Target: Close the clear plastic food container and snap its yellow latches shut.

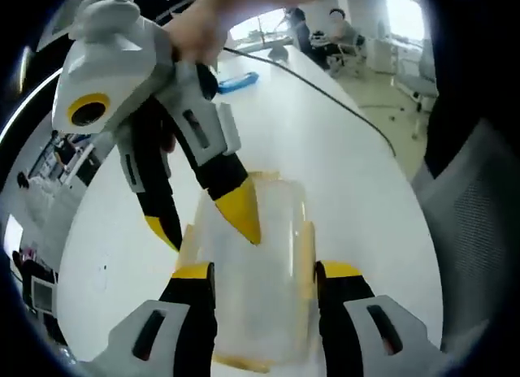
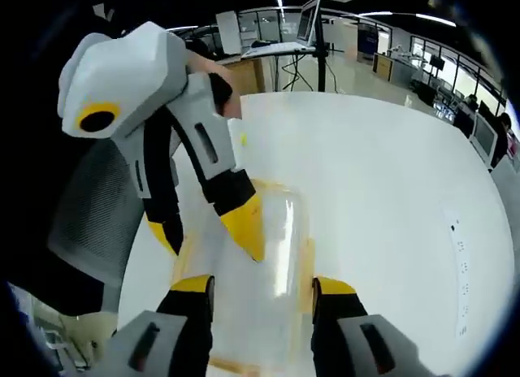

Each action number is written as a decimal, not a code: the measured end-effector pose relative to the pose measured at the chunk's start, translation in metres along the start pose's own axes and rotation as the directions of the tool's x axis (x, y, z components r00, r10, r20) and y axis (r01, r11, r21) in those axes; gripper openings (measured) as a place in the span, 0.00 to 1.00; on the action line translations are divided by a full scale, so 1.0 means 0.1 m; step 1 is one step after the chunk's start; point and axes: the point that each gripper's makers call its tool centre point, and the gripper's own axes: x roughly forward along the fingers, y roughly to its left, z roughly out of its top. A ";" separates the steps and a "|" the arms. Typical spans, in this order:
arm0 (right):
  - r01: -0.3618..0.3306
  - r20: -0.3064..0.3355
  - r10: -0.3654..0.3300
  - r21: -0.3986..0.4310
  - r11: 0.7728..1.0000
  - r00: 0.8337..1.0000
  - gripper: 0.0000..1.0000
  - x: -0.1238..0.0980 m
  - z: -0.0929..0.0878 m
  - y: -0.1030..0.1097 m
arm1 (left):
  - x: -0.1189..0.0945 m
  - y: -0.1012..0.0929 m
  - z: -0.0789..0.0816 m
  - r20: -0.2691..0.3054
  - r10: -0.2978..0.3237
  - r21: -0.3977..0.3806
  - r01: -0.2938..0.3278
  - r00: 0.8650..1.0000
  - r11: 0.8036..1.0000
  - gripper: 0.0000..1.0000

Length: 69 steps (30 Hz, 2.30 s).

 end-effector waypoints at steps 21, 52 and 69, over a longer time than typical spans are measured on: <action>-0.176 -0.166 0.185 0.064 0.982 0.969 0.44 0.07 -0.04 -0.03 | 0.07 0.04 -0.02 -0.002 0.095 0.033 -0.095 0.995 0.995 0.42; -0.091 -0.124 0.095 0.039 0.995 0.988 0.56 -0.07 0.06 -0.07 | -0.19 0.02 -0.01 -0.056 0.005 0.001 -0.005 0.998 1.000 0.53; 0.068 -0.067 -0.068 -0.001 0.998 0.995 0.55 -0.28 0.16 0.15 | -0.27 0.24 -0.06 -0.115 -0.159 -0.127 0.144 0.981 0.981 0.44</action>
